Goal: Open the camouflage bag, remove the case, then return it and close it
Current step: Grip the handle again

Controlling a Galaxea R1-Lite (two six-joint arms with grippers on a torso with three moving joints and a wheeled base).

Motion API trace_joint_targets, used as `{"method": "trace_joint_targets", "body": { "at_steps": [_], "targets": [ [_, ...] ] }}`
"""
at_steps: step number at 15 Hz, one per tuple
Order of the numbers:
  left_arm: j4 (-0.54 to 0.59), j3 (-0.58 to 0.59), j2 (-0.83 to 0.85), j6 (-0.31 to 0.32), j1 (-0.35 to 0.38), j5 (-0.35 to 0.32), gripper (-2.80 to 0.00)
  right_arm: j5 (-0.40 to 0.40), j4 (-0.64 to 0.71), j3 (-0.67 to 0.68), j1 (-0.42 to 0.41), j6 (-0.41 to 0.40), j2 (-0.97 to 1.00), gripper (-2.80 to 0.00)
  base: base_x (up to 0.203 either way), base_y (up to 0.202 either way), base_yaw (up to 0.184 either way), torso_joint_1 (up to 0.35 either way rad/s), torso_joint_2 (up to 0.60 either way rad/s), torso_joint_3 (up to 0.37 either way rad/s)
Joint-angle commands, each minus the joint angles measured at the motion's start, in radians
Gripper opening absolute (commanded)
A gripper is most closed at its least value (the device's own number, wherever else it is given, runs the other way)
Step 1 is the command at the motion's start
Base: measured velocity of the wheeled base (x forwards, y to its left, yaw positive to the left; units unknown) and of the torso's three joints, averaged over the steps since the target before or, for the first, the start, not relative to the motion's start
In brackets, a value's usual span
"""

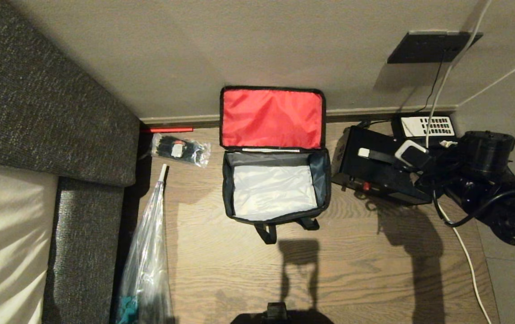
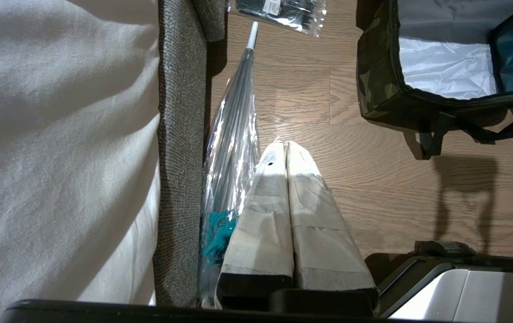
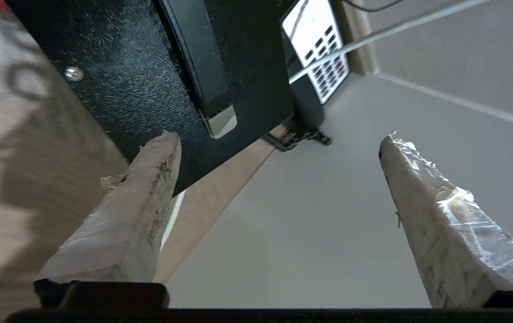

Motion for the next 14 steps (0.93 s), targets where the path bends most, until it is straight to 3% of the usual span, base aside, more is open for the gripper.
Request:
{"method": "trace_joint_targets", "body": {
  "at_steps": [1, 5, 9, 14],
  "targets": [
    [0.000, 0.003, 0.000, 0.000, 0.000, 0.000, -2.80, -0.010, -0.160, 0.035, 0.002, -0.026, 0.110, 0.00, 0.000, 0.000, 0.000, 0.000, 0.00, 0.000],
    [0.000, 0.003, 0.000, 0.000, 0.000, 0.000, -2.80, -0.014, -0.397, 0.014, 0.002, -0.073, 0.216, 0.00, 0.000, 0.000, 0.000, 0.000, 0.00, 0.000],
    [0.000, 0.003, 0.000, 0.000, 0.000, 0.000, -2.80, -0.035, -0.544, 0.010, 0.002, -0.105, 0.321, 0.00, 0.000, 0.000, 0.000, 0.000, 0.00, 0.000],
    [0.000, 0.003, 0.000, 0.000, 0.000, 0.000, -2.80, -0.051, -0.563, -0.040, 0.019, -0.136, 0.392, 0.00, 0.000, 0.000, 0.000, 0.000, 0.00, 0.000]
  ]
}}
